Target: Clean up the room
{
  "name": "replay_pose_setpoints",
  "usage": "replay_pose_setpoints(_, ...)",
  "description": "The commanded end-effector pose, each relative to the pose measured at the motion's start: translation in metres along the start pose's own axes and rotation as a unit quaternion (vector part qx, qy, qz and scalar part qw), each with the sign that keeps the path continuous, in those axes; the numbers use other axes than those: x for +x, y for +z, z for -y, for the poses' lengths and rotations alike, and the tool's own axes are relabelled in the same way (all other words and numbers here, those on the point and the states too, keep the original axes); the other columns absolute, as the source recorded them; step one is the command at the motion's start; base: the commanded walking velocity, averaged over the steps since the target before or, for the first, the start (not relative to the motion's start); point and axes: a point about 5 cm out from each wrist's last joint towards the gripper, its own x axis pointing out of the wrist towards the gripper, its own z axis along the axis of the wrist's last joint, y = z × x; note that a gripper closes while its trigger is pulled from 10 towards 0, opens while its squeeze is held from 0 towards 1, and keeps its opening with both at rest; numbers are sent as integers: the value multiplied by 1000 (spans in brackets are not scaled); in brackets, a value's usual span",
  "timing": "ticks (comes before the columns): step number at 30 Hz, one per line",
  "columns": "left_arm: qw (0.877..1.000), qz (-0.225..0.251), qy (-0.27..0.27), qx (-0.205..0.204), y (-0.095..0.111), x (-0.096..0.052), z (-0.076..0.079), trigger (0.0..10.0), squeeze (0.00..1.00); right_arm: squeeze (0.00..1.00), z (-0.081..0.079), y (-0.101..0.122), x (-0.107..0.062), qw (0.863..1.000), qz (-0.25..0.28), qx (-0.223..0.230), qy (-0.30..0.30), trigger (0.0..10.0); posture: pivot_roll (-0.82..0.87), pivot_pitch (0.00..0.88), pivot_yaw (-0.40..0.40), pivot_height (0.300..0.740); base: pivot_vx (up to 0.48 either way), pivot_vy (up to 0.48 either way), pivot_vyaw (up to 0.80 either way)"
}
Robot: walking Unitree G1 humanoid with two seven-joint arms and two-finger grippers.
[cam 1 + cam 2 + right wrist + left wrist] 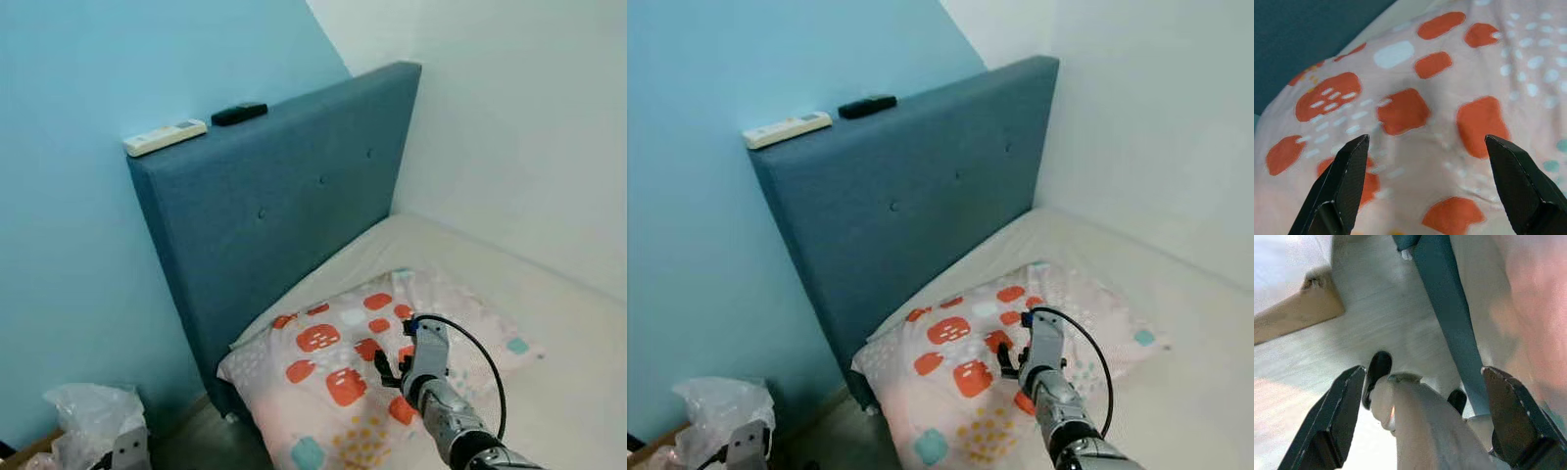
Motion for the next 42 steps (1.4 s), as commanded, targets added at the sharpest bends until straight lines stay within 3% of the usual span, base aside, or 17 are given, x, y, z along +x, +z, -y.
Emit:
replay_pose_setpoints(1,1000,1,0,5,1,0,-1,10000,0,0,3,-4,-1,1000,-9,11,-7,10000,4,0,-18,740,0,0,0)
replay_pose_setpoints(12,1000,-1,1,8,0,-1,-2,10000,0,0,9,-4,-2,999,-19,25,-11,10000,1,0,-18,730,0,0,0)
replay_pose_setpoints(17,1000,0,1,17,1,-1,-3,10000,0,0,-4,2,-1,998,7,4,61,10000,3,0,-18,725,0,0,0)
replay_pose_setpoints(20,1000,-1,1,18,1,-1,-3,10000,0,0,-6,3,-1,998,9,0,69,10000,3,0,-18,725,0,0,0)
replay_pose_setpoints(24,1000,-1,-3,23,1,-1,-1,10000,0,0,-11,3,-1,996,16,-35,82,10000,7,0,-18,725,0,0,620)
replay_pose_setpoints(42,999,-5,-10,37,1,1,3,10000,0,0,-14,5,-1,994,23,-34,103,10000,2,0,-12,725,0,0,651)
